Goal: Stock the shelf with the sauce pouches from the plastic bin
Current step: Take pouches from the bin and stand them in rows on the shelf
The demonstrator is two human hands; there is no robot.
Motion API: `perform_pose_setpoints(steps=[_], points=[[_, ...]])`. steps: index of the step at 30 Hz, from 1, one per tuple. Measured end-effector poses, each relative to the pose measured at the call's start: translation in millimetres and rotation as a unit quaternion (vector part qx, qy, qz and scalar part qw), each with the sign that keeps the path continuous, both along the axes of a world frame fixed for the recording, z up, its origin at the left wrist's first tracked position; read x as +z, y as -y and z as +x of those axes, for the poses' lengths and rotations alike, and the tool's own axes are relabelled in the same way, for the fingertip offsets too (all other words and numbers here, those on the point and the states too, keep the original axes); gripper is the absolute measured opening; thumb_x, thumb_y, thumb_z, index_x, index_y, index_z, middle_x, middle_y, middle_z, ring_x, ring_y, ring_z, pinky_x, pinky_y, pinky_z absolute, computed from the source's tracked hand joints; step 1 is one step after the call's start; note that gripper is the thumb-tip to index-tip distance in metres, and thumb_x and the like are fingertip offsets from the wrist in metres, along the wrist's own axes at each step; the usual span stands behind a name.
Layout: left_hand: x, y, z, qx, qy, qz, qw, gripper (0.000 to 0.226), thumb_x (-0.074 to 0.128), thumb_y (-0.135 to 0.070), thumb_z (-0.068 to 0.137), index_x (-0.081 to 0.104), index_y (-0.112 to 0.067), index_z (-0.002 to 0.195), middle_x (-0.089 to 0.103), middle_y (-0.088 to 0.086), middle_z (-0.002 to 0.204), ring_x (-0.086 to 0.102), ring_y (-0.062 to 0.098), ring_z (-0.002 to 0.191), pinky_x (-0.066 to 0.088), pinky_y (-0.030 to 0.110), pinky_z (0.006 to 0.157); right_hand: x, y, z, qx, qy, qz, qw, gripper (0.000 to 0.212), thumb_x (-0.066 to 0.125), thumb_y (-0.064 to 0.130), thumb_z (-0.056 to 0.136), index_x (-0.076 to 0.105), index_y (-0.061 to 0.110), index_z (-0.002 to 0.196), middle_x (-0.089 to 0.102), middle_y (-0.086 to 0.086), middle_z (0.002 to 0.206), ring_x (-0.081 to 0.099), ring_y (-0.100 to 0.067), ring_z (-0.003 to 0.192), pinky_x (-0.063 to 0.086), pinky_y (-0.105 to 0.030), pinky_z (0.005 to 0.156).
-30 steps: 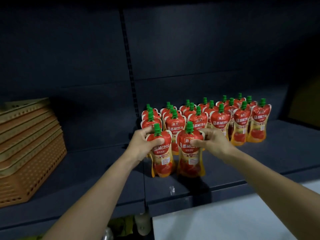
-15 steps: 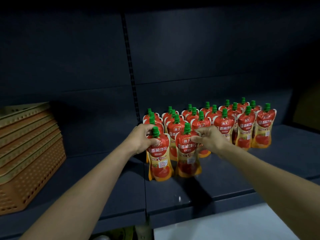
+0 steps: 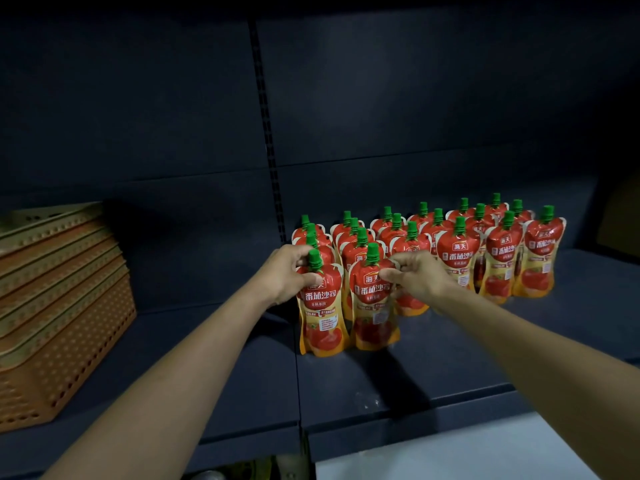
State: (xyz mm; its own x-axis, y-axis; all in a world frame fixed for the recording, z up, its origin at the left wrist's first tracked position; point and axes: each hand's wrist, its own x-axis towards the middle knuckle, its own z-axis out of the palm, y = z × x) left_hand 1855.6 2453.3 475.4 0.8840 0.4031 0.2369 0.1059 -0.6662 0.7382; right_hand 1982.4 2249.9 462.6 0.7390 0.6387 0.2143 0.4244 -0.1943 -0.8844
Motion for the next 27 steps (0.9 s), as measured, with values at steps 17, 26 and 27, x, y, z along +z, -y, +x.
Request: perform_pose_setpoints(steps=[17, 26, 27], points=[[-4.4, 9.9, 2.0, 0.05, -0.023, 0.066, 0.996, 0.051, 0.076, -0.017, 0.083, 0.053, -0.025, 0.128, 0.057, 0.003, 0.132, 0.053, 0.02, 0.125, 0.054, 0.044, 0.096, -7.5, -8.1, 2.3, -0.001, -0.005, 0.006, 1.0, 0.018, 0.06, 0.008, 0.092, 0.059, 0.023, 0.082, 0.069, -0.004, 0.107, 0.064, -0.02, 0.104, 0.058, -0.032, 0.078], [-6.0, 12.8, -0.6, 0.06, -0.023, 0.052, 0.997, 0.055, 0.073, -0.014, 0.086, 0.047, -0.025, 0.133, 0.056, 0.005, 0.133, 0.057, 0.021, 0.121, 0.055, 0.047, 0.093, -6.0, -12.6, 6.4, -0.013, -0.015, -0.014, 1.0, 0.014, 0.058, 0.007, 0.093, 0.061, 0.018, 0.084, 0.069, -0.007, 0.108, 0.064, -0.021, 0.102, 0.057, -0.029, 0.074], [-5.8, 13.6, -1.0, 0.06, -0.024, 0.05, 0.997, 0.057, 0.073, -0.014, 0.086, 0.045, -0.026, 0.134, 0.055, 0.005, 0.133, 0.058, 0.021, 0.12, 0.056, 0.047, 0.093, -5.9, -13.1, 8.0, -0.014, -0.021, -0.019, 1.0, 0.01, 0.058, 0.007, 0.093, 0.062, 0.016, 0.089, 0.068, -0.007, 0.109, 0.064, -0.021, 0.103, 0.057, -0.029, 0.075]])
